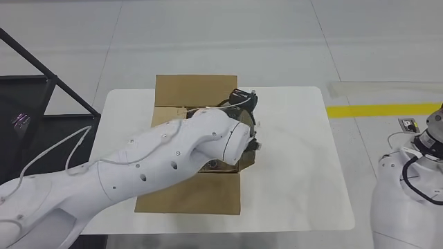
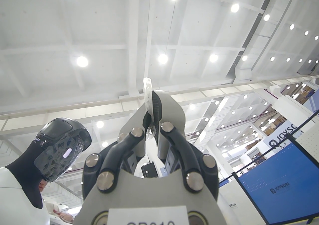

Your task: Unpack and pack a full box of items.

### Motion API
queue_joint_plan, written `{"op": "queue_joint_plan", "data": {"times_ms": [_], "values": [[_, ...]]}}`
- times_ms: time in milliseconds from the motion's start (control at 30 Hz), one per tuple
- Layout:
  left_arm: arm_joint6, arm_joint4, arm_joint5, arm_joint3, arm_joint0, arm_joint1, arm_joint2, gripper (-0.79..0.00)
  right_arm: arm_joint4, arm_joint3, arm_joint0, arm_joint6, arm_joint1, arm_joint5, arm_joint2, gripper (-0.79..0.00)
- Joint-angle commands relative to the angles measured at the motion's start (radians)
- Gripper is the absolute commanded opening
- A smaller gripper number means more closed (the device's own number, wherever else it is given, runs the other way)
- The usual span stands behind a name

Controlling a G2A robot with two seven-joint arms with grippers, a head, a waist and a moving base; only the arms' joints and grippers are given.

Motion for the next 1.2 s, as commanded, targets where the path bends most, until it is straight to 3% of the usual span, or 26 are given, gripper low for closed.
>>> {"op": "queue_joint_plan", "data": {"times_ms": [0,300,600,800,1000,1167], "values": [[0.008,-0.004,0.008,-0.024,0.006,0.035,0.000,0.000,0.000,0.002,0.002,0.001,-0.001,0.000,0.000,-0.785],[0.099,-0.076,0.099,-0.202,0.020,0.178,0.000,0.000,-0.006,0.008,0.015,0.003,-0.005,0.000,-0.008,-0.785],[0.258,-0.224,0.258,-0.370,0.075,0.357,0.000,0.000,-0.026,0.029,0.043,0.002,-0.009,0.000,-0.033,-0.785],[0.309,-0.279,0.308,-0.418,0.091,0.452,0.000,0.000,-0.042,0.033,0.056,-0.004,-0.011,0.000,-0.047,-0.785],[0.309,-0.361,0.308,-0.400,0.060,0.511,0.000,0.000,-0.056,0.033,0.062,-0.013,-0.011,0.000,-0.055,-0.785],[0.334,-0.397,0.308,-0.399,0.073,0.519,-0.009,0.000,-0.070,0.027,0.060,-0.023,-0.011,0.000,-0.059,-0.785]]}}
